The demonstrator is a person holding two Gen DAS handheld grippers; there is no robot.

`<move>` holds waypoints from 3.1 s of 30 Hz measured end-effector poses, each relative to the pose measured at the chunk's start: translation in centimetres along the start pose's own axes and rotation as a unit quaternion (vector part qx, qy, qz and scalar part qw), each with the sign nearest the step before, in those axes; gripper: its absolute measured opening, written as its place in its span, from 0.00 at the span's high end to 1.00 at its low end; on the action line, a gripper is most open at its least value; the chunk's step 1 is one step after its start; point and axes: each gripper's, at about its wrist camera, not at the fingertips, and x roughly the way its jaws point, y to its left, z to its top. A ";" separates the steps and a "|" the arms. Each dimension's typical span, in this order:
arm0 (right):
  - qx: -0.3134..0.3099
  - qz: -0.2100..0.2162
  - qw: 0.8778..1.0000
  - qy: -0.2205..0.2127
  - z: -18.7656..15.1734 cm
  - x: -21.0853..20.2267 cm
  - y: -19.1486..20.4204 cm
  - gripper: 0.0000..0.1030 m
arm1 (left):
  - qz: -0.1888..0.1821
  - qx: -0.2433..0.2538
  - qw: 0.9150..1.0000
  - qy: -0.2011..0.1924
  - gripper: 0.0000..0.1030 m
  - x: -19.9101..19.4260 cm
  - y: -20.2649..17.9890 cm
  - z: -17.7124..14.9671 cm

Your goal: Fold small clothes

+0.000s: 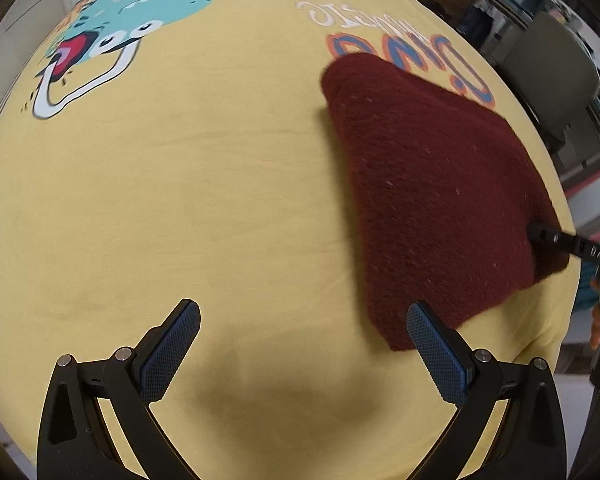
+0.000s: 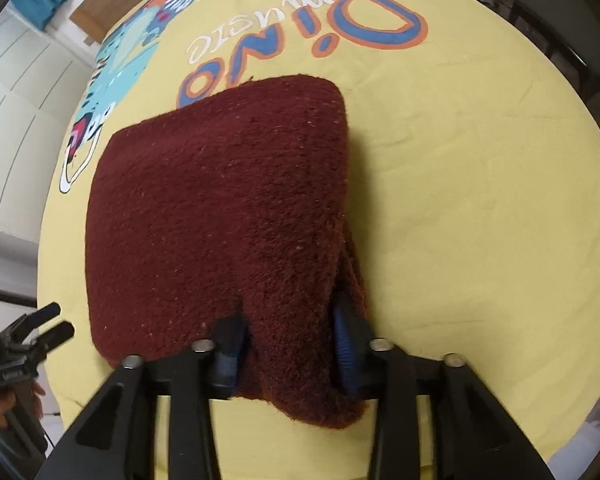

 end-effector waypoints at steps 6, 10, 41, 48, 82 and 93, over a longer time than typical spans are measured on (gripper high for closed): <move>-0.039 -0.049 0.998 -0.008 0.5 -1.6 0.6 0.22 | -0.009 0.002 1.000 -0.015 0.01 -0.4 -1.4 1.9; -0.050 -0.060 0.997 -0.022 1.9 -3.5 0.6 0.15 | -0.027 0.011 0.999 -0.017 0.01 -0.5 -3.8 4.8; -0.039 0.041 0.998 0.028 1.8 6.6 -1.3 0.01 | -0.024 -0.005 1.000 0.010 0.00 10.4 -5.5 5.6; -0.025 0.067 0.997 0.041 1.8 7.1 -1.0 0.13 | -0.065 -0.020 0.998 0.012 0.22 10.7 -5.1 5.2; -0.091 0.089 0.992 0.011 1.1 2.8 16.8 0.57 | -0.091 -0.045 0.994 -0.051 0.55 -0.4 7.7 0.3; -0.094 0.045 0.992 0.076 1.6 7.9 17.5 0.39 | -0.077 -0.083 0.993 -0.021 0.26 2.5 9.5 -1.8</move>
